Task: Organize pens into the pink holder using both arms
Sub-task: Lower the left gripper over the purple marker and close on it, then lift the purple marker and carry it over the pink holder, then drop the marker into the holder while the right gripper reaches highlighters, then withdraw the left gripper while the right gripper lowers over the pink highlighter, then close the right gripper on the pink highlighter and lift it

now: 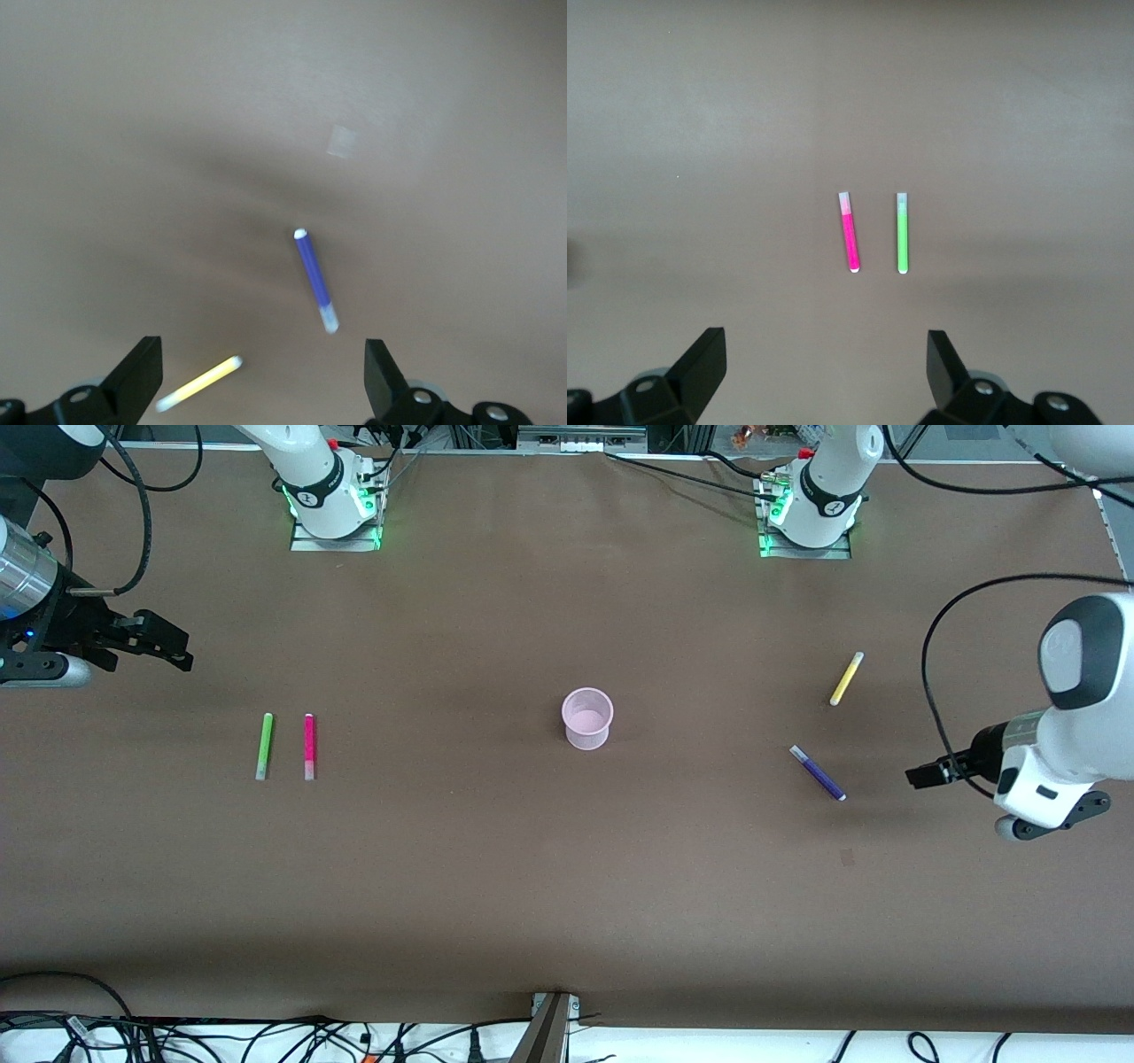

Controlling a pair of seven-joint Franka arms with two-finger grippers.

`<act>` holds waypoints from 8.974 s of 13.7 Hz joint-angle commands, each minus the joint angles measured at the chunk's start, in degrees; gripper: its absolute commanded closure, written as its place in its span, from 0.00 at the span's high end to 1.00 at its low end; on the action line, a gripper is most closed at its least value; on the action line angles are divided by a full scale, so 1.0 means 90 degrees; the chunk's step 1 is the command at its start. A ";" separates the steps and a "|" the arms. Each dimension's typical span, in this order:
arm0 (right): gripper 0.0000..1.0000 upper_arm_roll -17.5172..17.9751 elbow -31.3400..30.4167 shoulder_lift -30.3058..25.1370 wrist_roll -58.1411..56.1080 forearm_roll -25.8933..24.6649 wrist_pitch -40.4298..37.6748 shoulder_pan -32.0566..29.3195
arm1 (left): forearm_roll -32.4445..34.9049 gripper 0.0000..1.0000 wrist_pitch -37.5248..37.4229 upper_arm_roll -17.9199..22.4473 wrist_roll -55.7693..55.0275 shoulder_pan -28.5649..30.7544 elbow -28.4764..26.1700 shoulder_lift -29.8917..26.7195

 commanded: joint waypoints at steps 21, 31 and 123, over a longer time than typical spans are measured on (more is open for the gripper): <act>1.00 -0.0008 0.0067 -0.0008 0.0072 0.0103 -0.0093 -0.0014 | 0.0007 0.77 0.3971 -0.0061 -0.2525 -0.0409 -0.2421 0.0871; 1.00 -0.0027 0.0066 -0.0008 0.0072 0.0103 -0.0141 -0.0014 | 0.0017 0.18 0.4704 -0.0051 -0.2408 -0.0409 -0.2920 0.0831; 0.09 0.0031 -0.4856 0.1906 -0.0407 0.0103 0.6685 -0.0024 | -0.0237 1.00 -0.0471 -0.0725 0.2700 -0.0106 -0.0489 -0.2225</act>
